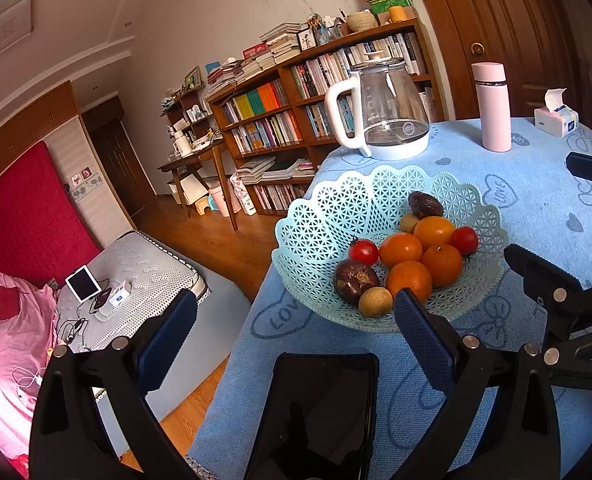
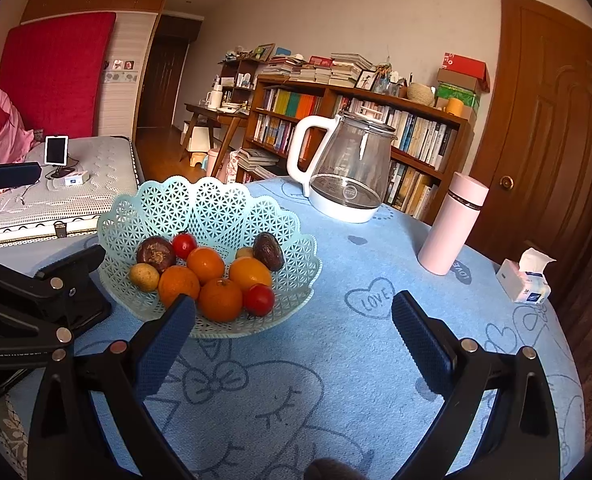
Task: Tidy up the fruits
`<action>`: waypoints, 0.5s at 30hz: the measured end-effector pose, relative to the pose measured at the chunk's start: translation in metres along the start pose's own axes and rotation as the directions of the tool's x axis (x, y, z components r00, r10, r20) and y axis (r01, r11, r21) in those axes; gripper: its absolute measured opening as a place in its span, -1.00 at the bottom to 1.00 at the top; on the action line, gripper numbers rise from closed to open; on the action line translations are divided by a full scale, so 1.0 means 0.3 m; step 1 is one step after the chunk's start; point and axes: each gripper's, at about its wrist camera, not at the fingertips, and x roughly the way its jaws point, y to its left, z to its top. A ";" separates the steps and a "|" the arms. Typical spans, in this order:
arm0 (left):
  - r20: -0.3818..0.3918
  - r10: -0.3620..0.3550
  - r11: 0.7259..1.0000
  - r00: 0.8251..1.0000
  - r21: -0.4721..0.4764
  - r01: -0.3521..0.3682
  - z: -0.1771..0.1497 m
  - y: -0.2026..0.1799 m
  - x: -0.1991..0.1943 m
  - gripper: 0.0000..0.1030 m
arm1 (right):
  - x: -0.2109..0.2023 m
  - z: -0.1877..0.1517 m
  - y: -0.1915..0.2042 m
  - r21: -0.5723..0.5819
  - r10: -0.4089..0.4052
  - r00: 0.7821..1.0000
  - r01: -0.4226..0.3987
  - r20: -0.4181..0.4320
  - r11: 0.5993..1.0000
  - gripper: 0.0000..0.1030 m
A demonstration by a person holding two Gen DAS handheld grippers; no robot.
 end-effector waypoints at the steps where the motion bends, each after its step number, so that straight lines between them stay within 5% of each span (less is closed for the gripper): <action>1: 0.000 0.000 1.000 1.000 -0.001 0.000 0.000 0.001 0.001 0.94 | 0.002 0.000 -0.003 0.004 0.005 1.000 -0.005 -0.003 1.000 0.90; 15: 0.000 0.004 1.000 1.000 0.005 -0.004 0.000 0.001 -0.001 0.94 | 0.009 -0.006 -0.008 0.015 0.026 1.000 -0.026 -0.011 1.000 0.90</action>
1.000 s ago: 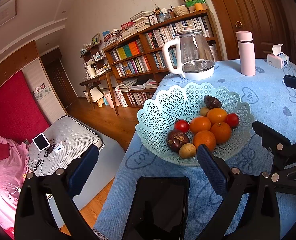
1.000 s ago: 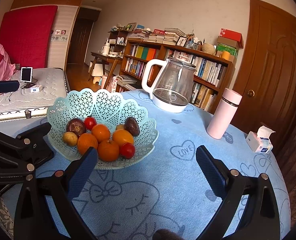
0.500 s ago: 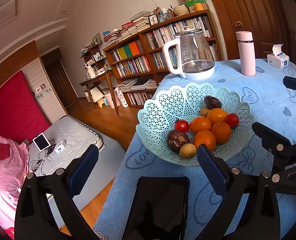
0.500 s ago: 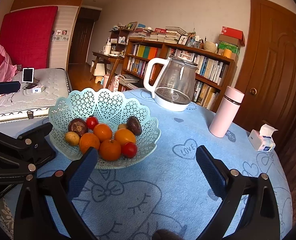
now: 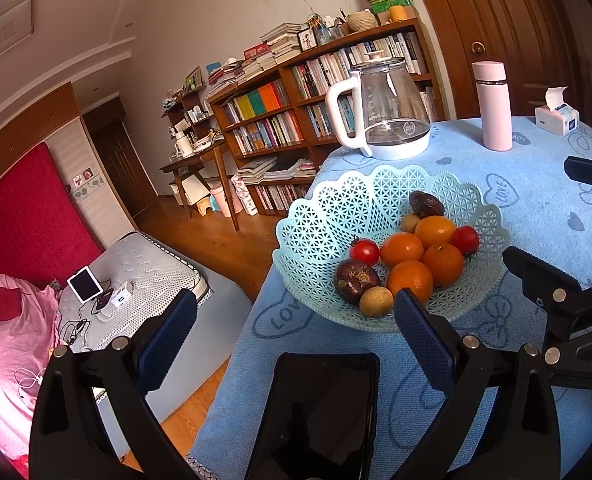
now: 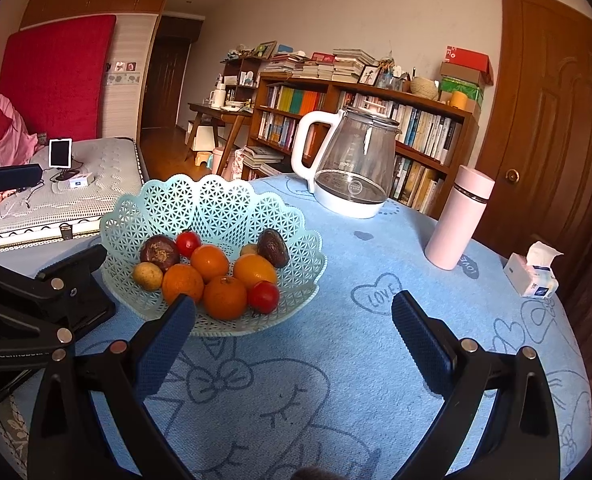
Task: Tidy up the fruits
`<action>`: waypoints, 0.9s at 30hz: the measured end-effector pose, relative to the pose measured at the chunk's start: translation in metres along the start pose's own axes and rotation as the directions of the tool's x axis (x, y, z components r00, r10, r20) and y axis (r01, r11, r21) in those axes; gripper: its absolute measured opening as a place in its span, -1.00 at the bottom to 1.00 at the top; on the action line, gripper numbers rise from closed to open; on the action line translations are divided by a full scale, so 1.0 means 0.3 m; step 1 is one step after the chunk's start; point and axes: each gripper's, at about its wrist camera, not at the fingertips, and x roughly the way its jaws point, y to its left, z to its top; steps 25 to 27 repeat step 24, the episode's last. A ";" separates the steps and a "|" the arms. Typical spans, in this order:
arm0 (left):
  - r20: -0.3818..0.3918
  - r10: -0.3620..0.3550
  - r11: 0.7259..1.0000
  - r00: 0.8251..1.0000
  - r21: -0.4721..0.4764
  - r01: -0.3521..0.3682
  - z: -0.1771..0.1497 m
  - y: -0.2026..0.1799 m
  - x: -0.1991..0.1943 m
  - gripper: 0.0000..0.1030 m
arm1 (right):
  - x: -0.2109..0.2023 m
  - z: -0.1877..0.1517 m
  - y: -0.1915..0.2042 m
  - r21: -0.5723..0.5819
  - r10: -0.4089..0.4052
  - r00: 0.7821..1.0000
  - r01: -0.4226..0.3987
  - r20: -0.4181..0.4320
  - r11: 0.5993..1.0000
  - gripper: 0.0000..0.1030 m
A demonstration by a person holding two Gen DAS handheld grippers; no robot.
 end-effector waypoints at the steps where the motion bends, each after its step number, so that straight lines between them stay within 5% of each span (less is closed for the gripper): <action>1: 0.000 -0.001 1.000 1.000 -0.001 0.001 0.000 0.000 -0.001 0.94 | 0.001 -0.002 0.001 -0.006 0.000 1.000 0.000 -0.002 1.000 0.90; 27: 0.007 -0.003 1.000 1.000 0.019 0.002 -0.010 0.020 0.014 0.94 | -0.013 -0.004 0.031 -0.055 -0.026 1.000 0.026 -0.001 0.998 0.90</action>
